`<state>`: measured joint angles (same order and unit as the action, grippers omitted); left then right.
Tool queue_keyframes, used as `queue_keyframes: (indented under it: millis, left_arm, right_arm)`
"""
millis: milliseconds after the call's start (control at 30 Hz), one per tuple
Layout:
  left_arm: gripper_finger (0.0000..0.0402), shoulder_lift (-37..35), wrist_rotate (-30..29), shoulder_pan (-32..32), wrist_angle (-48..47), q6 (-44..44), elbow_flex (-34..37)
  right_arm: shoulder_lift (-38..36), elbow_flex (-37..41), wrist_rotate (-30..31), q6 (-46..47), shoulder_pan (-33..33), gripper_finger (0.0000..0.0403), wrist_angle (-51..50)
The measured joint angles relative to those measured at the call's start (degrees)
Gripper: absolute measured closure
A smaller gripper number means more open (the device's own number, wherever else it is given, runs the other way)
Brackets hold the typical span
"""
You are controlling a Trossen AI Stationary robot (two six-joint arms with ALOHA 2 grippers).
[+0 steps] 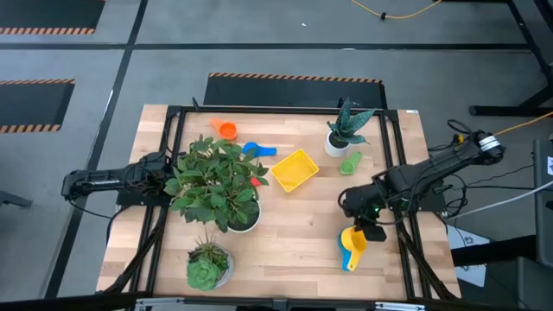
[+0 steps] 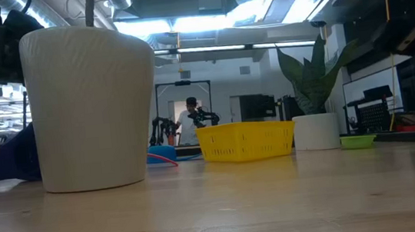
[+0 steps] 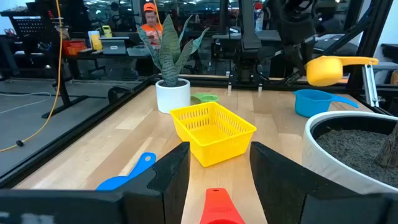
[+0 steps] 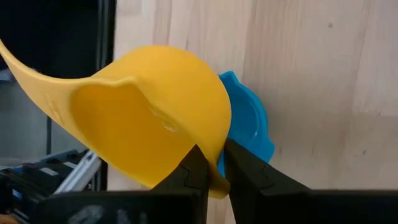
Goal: Nest measuring cups in basket
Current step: Stack the yellow measuring cup on top of the light blue measuring cup
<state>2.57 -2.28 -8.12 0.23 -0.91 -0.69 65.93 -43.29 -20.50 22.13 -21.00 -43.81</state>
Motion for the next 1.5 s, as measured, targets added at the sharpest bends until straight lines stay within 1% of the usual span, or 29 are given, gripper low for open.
queue_keyframes:
  millis: [267,433,700,1133,1233,1333,1500]
  left_arm:
    - [0.0241,0.0,0.0,0.0,0.0,0.0,0.0]
    - [0.0241,0.0,0.0,0.0,0.0,0.0,0.0]
    - [0.0241,0.0,0.0,0.0,0.0,0.0,0.0]
    - [0.0241,0.0,0.0,0.0,0.0,0.0,0.0]
    - [0.0241,0.0,0.0,0.0,0.0,0.0,0.0]
    - [0.0241,0.0,0.0,0.0,0.0,0.0,0.0]
    - [0.0241,0.0,0.0,0.0,0.0,0.0,0.0]
  right_arm:
    - [3.9,0.0,0.0,-1.7,-0.6,0.036,-2.7]
    - [5.2,0.0,0.0,-3.1,-0.6,0.0359,-2.6]
    - [5.3,0.0,0.0,-2.8,-0.6,0.0343,-2.9]
    - [5.3,0.0,0.0,-2.7,-0.5,0.0339,-3.0]
    - [5.3,0.0,0.2,-1.1,-0.5,0.033,-3.0]
    - [5.3,0.0,1.6,1.3,-0.5,0.0315,-3.0]
    - [5.3,0.0,1.8,1.4,-0.5,0.029,-3.0]
